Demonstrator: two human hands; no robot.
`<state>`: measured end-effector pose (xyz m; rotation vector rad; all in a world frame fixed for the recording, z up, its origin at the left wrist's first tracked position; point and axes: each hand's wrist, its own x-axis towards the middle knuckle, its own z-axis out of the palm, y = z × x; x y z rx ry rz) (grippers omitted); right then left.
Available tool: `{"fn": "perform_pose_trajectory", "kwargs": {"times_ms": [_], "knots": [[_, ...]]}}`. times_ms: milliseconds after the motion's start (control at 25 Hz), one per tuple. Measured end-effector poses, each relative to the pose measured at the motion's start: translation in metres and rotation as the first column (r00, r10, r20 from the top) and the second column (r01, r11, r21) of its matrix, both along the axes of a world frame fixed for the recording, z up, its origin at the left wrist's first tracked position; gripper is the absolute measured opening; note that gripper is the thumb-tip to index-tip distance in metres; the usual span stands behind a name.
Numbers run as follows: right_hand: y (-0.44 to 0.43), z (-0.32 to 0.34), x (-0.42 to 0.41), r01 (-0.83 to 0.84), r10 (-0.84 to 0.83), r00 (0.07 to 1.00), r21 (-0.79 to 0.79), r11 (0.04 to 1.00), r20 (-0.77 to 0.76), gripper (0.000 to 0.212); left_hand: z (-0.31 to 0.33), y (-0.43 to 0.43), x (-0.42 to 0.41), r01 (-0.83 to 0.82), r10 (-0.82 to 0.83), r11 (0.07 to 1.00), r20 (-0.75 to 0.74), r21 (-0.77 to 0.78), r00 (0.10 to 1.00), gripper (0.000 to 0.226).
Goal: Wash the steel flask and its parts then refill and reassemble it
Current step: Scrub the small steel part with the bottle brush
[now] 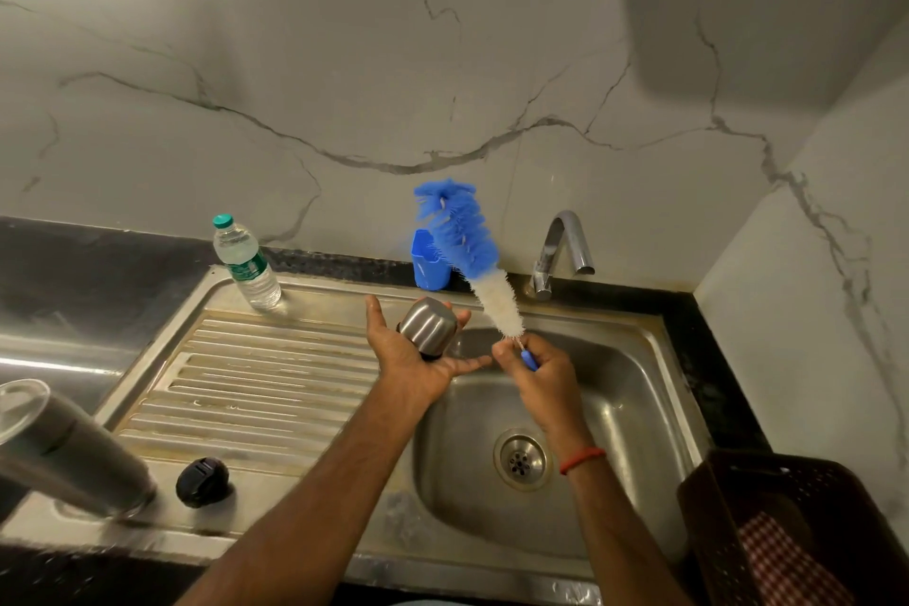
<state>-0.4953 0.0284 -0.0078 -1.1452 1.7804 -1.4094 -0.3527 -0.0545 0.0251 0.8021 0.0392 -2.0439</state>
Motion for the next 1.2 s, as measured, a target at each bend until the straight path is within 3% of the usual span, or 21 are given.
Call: {"fn": "perform_pose_trajectory", "kwargs": {"times_ms": [120,280,400,600,720,840,1080,1200], "knots": [[-0.004,0.001,0.014,-0.018,0.017,1.0,0.115,0.993,0.012,0.015,0.005,0.004,-0.001,0.034,-0.034,0.999,-0.004,0.007,0.999,0.09],[-0.007,-0.009,0.013,-0.054,0.044,0.997,0.155,0.986,0.067,0.018,0.004,0.005,0.0,0.057,-0.057,0.998,-0.024,0.01,0.998,0.09],[-0.005,-0.01,0.014,0.026,-0.044,0.989,0.127,0.992,0.14,0.018,-0.003,0.004,0.001,0.077,-0.078,0.997,0.025,0.02,0.997,0.097],[-0.005,-0.008,-0.001,0.229,-0.229,0.973,0.09,0.969,-0.006,0.01,-0.011,0.005,0.003,0.013,-0.025,0.998,0.208,0.06,0.978,0.087],[-0.003,-0.009,-0.007,0.257,-0.255,0.966,0.12,0.959,-0.028,0.018,-0.013,0.005,0.003,0.012,-0.031,0.997,0.266,0.073,0.963,0.077],[0.0,-0.005,-0.002,0.205,-0.207,0.978,0.111,0.973,0.007,0.013,-0.013,0.007,0.001,0.069,-0.074,0.997,0.233,0.03,0.97,0.074],[0.001,-0.004,0.011,0.012,-0.01,1.0,0.24,0.971,-0.006,0.035,-0.007,0.01,0.001,0.174,-0.174,0.985,0.045,0.003,0.984,0.092],[0.0,-0.01,0.014,0.015,-0.018,1.0,0.249,0.968,0.012,0.028,-0.006,0.013,0.0,0.185,-0.185,0.983,0.049,-0.008,0.982,0.088]]}}
